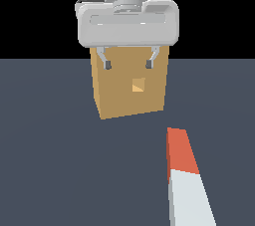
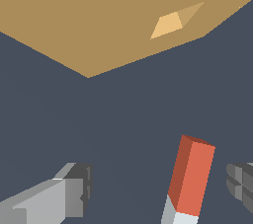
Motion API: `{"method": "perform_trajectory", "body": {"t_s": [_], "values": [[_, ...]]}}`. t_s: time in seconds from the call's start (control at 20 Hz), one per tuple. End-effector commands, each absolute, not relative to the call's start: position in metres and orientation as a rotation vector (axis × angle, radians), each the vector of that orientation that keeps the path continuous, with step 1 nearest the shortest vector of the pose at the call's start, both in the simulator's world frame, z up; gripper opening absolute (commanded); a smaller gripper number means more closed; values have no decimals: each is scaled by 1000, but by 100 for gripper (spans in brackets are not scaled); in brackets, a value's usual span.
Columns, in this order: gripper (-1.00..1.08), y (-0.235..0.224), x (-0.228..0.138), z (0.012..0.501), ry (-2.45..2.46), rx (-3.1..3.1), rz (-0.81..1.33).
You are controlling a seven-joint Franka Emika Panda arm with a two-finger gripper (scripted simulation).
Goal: Insert the peg into the horizontal hole in a box.
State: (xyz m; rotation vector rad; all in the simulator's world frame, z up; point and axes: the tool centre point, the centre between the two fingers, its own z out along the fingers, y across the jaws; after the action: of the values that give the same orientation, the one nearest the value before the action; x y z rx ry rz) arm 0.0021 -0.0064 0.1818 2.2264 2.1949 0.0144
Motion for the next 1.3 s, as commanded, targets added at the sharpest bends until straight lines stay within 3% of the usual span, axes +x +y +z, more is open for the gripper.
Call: {"method": "perform_trajectory", "body": {"t_s": [0.0,0.5,1.25], "values": [[100,-6,2,182,2195,2226,14],[100,-37,15,164,2155,2267,11],[100,-161,59,93,1990,2426,2]]}}
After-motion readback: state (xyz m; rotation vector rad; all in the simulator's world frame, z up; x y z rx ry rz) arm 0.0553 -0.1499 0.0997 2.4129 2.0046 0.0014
